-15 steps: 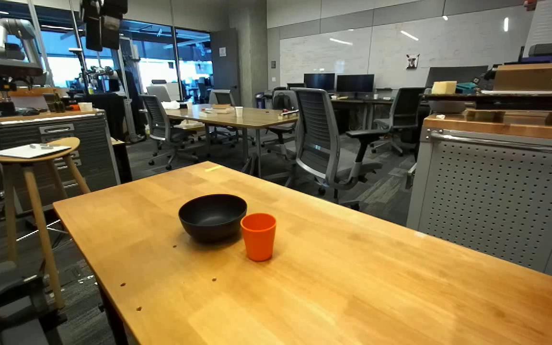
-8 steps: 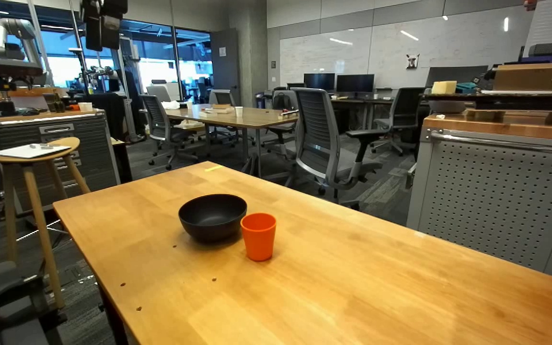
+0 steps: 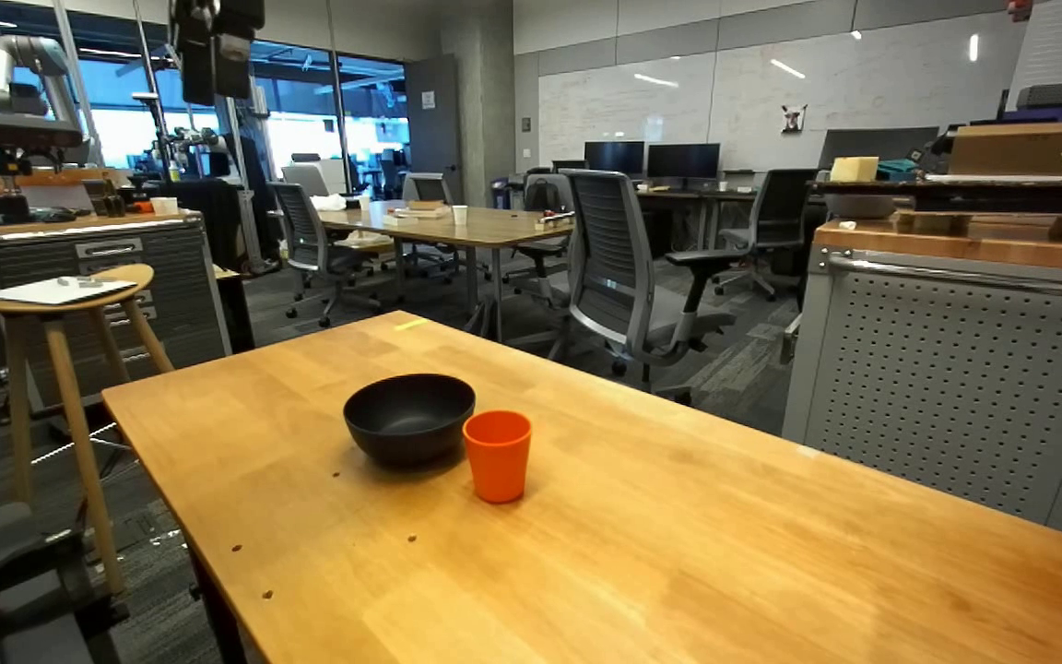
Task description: Put the cup in the bowl
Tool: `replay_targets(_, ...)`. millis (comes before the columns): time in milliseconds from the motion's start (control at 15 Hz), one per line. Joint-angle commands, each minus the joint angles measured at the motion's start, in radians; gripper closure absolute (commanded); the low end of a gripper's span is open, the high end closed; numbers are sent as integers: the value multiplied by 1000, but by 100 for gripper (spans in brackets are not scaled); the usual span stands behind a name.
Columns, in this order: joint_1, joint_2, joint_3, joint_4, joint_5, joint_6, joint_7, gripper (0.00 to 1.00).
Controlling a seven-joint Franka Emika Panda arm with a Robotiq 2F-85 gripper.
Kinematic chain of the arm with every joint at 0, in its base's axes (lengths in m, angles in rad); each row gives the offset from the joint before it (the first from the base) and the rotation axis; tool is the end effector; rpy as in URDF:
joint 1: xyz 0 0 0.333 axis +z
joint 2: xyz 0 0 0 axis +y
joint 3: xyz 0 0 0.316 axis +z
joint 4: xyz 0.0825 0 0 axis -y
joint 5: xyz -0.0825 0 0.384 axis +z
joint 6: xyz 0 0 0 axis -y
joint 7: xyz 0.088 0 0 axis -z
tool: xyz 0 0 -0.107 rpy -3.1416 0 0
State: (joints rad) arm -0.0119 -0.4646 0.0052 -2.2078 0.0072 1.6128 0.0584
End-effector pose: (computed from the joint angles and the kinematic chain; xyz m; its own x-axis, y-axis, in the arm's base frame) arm 0.3980 -0.0016 0.5503 0.9893 -0.0661 -0.1301 -0.0663 -0.9978 0.0028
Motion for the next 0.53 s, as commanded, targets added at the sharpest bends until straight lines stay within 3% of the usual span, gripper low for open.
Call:
replay_targets(0,-28,85,-15,64,-81,135,-19,0)
replay_targets(467,-66,344,-77,218,-89,383,-9,0)
